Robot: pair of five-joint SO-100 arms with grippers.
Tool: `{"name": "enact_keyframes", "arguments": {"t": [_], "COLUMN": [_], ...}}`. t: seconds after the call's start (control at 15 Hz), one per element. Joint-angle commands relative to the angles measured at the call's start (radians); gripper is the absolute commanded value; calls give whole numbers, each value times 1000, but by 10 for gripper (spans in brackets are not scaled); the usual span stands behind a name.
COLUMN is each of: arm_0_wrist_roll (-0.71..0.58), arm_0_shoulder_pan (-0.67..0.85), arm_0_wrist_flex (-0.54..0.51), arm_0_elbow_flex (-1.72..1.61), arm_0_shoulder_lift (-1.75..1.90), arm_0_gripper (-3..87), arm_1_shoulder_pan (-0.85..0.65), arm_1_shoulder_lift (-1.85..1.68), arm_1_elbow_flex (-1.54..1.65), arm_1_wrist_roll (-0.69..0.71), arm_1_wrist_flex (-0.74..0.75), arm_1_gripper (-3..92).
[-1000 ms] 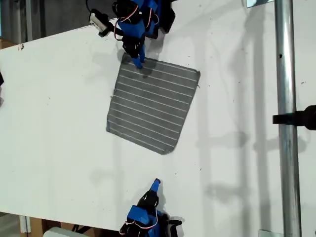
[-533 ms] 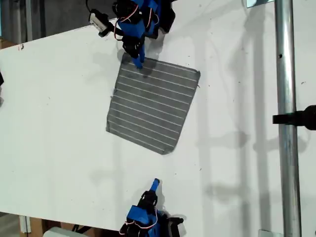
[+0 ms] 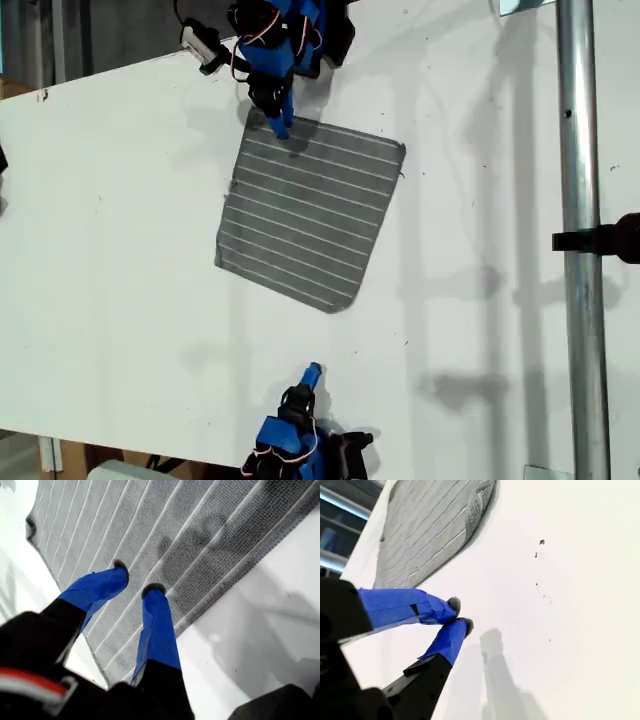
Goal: Grasp corners of a towel and fold twice.
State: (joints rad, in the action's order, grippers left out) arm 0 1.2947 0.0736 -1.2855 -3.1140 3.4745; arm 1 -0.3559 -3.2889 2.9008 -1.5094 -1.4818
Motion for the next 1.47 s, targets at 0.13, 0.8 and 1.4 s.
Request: {"name": "enact_keyframes", "arguments": {"t": [0.13, 0.8, 1.4], "arm_0_wrist_roll": [-31, -43, -38], "arm_0_shoulder_pan": [-6, 11, 15], "arm_0_wrist_flex": [15, 18, 17], "arm_0_elbow_flex": [-5, -5, -6], "arm_0_shoulder_lift": [2, 2, 2], "arm_0_gripper": [-29, -29, -29], "arm_1_shoulder_pan": [64, 262, 696], "arm_1_shoulder_lift": [-6, 206, 1443], "arm_1_elbow_flex": [-32, -261, -1192], "arm_1_wrist_roll": [3, 339, 302], "arm_1_wrist_flex": [262, 350, 26], "arm_1_gripper": [206, -2, 205]}}
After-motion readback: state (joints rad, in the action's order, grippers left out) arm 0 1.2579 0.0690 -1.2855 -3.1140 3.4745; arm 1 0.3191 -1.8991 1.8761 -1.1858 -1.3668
